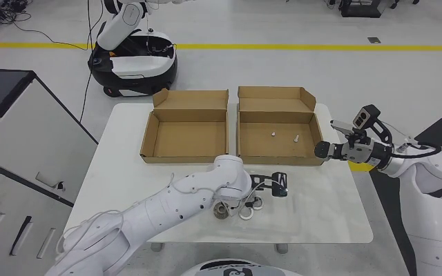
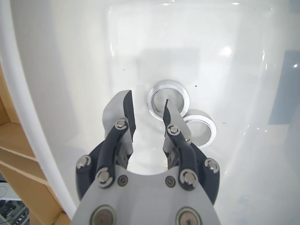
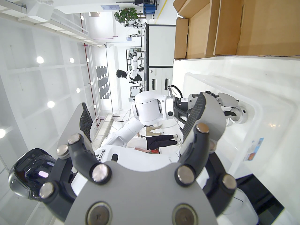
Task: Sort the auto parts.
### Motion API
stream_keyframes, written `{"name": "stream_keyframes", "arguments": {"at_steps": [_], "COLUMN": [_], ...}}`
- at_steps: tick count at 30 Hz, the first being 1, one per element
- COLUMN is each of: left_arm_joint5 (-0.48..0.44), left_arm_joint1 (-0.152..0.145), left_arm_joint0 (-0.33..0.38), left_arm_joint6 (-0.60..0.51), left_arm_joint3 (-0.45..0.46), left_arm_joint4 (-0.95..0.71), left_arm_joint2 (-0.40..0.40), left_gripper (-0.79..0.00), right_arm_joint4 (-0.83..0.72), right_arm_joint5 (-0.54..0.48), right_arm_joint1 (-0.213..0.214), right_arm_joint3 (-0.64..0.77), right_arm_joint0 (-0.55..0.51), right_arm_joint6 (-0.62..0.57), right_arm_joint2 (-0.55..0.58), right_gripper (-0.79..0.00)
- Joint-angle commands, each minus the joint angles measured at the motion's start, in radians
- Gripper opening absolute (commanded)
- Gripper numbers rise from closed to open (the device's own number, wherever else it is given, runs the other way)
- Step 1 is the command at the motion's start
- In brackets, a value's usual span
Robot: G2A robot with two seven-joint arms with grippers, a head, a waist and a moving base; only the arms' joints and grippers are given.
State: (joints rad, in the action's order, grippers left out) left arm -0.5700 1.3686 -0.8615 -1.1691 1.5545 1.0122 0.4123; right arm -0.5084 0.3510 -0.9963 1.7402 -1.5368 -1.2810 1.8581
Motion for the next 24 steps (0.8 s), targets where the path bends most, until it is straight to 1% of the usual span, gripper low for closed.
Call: {"name": "stream_keyframes", "arguments": {"at_steps": [1,3,10,14,24], "left_arm_joint5": [0.001,0.005,0.011,0.015,0.031], "left_arm_joint1": [0.002,0.003,0.007,0.009,0.017], "left_arm_joint0": [0.001,0.001,0.006,0.006,0.007], "left_arm_joint6": [-0.002,-0.005,-0.02,-0.02,-0.012], "left_arm_joint3": [-0.005,-0.01,-0.018,-0.023,-0.034], "left_arm_joint4": [-0.008,-0.021,-0.054,-0.071,-0.073], "left_arm_joint2": [-0.001,0.0,0.002,0.002,-0.011], "left_gripper": [-0.474,-0.486,-0.489,-0.517,-0.526], "right_arm_joint4": [0.0,0.0,0.0,0.0,0.0], "right_arm_joint5": [0.0,0.0,0.0,0.0,0.0], "right_arm_joint1": [0.0,0.0,0.0,0.0,0.0], "right_arm_joint3": [0.0,0.0,0.0,0.0,0.0], "right_arm_joint0": [0.0,0.0,0.0,0.0,0.0], "right_arm_joint6": [0.0,0.0,0.0,0.0,0.0], "right_arm_joint2": [0.0,0.0,0.0,0.0,0.0], "right_gripper": [0.0,0.0,0.0,0.0,0.0]}}
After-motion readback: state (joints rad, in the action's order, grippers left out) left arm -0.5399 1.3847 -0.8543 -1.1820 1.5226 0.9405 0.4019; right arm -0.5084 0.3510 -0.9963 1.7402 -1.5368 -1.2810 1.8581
